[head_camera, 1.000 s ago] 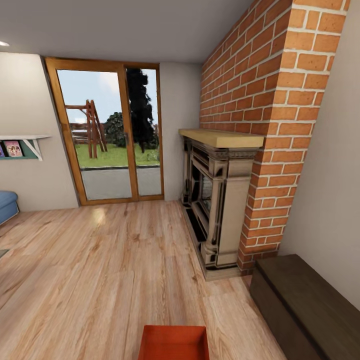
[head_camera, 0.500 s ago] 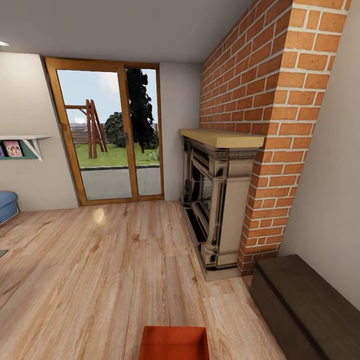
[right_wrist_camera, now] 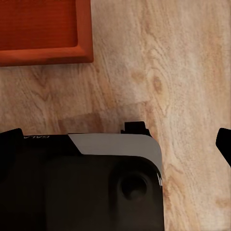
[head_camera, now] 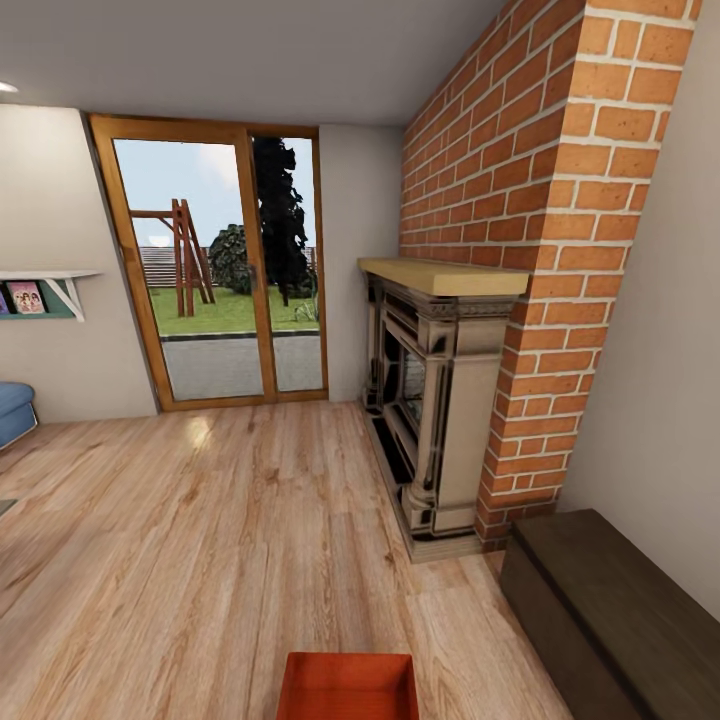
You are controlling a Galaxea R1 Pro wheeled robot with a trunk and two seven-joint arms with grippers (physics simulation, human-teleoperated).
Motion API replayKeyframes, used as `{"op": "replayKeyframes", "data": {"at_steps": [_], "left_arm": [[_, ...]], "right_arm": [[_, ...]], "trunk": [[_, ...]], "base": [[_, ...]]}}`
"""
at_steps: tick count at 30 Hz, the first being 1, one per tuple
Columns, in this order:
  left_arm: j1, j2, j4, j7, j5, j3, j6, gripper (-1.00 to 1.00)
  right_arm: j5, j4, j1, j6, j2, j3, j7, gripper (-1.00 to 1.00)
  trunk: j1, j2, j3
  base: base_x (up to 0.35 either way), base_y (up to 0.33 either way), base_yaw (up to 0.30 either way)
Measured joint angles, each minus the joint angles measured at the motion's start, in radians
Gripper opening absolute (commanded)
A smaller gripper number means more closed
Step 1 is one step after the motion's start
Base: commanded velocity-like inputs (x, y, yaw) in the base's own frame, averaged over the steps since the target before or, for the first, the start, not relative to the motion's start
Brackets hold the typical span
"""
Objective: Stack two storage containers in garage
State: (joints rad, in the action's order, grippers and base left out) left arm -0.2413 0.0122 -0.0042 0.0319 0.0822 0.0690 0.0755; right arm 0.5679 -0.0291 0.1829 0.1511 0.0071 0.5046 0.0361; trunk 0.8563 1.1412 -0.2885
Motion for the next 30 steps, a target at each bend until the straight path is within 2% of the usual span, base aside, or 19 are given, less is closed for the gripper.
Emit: {"op": "replayKeyframes", "data": {"at_steps": [30], "left_arm": [[0.001, 0.000, 0.000, 0.000, 0.000, 0.000, 0.000, 1.00]], "right_arm": [[0.000, 0.000, 0.000, 0.000, 0.000, 0.000, 0.000, 1.00]], "trunk": [[0.000, 0.000, 0.000]], "base": [[0.000, 0.000, 0.000]]}}
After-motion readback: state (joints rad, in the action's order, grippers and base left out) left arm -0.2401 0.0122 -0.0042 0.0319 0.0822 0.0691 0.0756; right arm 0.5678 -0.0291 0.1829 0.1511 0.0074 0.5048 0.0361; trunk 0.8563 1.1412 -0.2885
